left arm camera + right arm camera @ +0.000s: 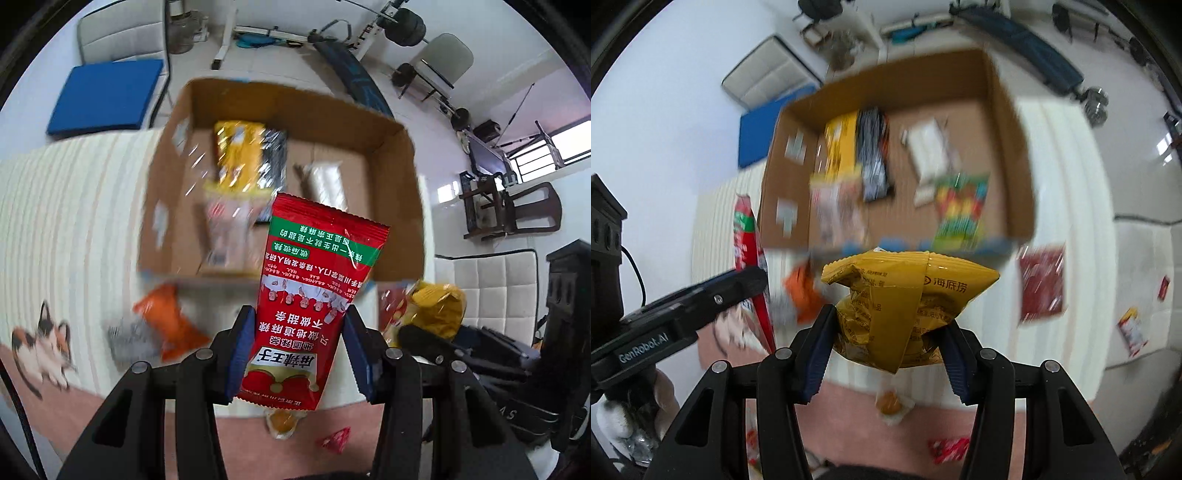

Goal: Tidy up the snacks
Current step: 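Carry both packets over the box and lower them inside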

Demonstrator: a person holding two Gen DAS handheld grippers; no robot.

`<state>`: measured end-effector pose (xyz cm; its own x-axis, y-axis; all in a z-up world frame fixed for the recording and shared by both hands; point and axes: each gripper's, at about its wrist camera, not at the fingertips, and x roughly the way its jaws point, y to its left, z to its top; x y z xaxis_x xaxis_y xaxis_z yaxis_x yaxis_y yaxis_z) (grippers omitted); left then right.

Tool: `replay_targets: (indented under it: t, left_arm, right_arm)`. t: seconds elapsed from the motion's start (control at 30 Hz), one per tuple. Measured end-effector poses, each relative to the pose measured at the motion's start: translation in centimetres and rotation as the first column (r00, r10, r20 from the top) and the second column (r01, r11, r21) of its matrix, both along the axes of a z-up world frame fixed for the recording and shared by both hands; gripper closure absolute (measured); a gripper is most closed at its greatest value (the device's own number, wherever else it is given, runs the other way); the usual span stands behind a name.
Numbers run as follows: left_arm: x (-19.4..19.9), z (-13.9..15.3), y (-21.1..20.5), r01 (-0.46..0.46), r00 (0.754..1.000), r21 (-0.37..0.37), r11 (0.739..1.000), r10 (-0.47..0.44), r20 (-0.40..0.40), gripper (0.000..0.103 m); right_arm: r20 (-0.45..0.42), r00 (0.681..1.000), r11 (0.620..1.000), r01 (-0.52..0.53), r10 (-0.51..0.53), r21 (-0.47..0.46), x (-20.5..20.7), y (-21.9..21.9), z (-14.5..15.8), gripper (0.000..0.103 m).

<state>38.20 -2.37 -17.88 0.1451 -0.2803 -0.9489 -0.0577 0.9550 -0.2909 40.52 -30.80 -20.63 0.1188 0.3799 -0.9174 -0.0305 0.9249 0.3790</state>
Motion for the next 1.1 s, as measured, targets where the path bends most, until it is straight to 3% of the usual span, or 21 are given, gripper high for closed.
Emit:
replay_targets:
  t: [0.13, 0.33, 0.6, 0.8, 0.83, 0.93, 1.03, 1.1]
  left_arm:
    - [4.8, -1.4, -0.8, -0.004, 0.999, 0.002, 1.000, 0.004, -0.045, 0.058]
    - [9.9, -6.0, -1.5, -0.018, 0.990, 0.042, 0.999, 0.024, -0.139, 0.058]
    - [11.4, -11.0, -1.9, -0.024, 0.970, 0.053, 0.998, 0.036, -0.241, 0.058]
    - [11.4, -12.1, -2.9, 0.001, 0.965, 0.063, 0.998, 0.016, -0.264, 0.056]
    - [11.4, -12.1, -3.1, -0.004, 0.963, 0.061, 0.998, 0.020, -0.267, 0.056]
    - [11.7, -12.3, -3.5, -0.001, 0.962, 0.062, 0.998, 0.018, -0.272, 0.056]
    - [12.0, -12.5, -3.1, -0.023, 0.959, 0.053, 0.998, 0.037, -0.281, 0.054]
    - [12.0, -12.2, -2.8, -0.022, 0.962, 0.053, 0.998, 0.036, -0.269, 0.040]
  right_arm:
    - [0.008, 1.000, 0.999, 0.002, -0.002, -0.047, 6.4, -1.0, 0.5, 0.046]
    - [-0.048, 0.997, 0.989, -0.064, 0.058, -0.132, 14.4, -0.7, -2.2, 0.046]
    - [-0.104, 0.985, 0.966, -0.154, 0.135, -0.207, 19.5, 0.3, -5.6, 0.046]
    - [-0.164, 0.965, 0.935, -0.241, 0.203, -0.259, 21.0, 1.5, -7.5, 0.044]
    - [-0.170, 0.962, 0.927, -0.256, 0.215, -0.275, 21.1, 1.7, -7.8, 0.041]
    - [-0.170, 0.961, 0.923, -0.259, 0.217, -0.284, 21.3, 2.0, -7.8, 0.014]
    - [-0.159, 0.965, 0.923, -0.249, 0.210, -0.292, 21.2, 2.0, -7.4, 0.014]
    - [-0.155, 0.967, 0.929, -0.240, 0.203, -0.282, 21.3, 2.1, -7.1, 0.013]
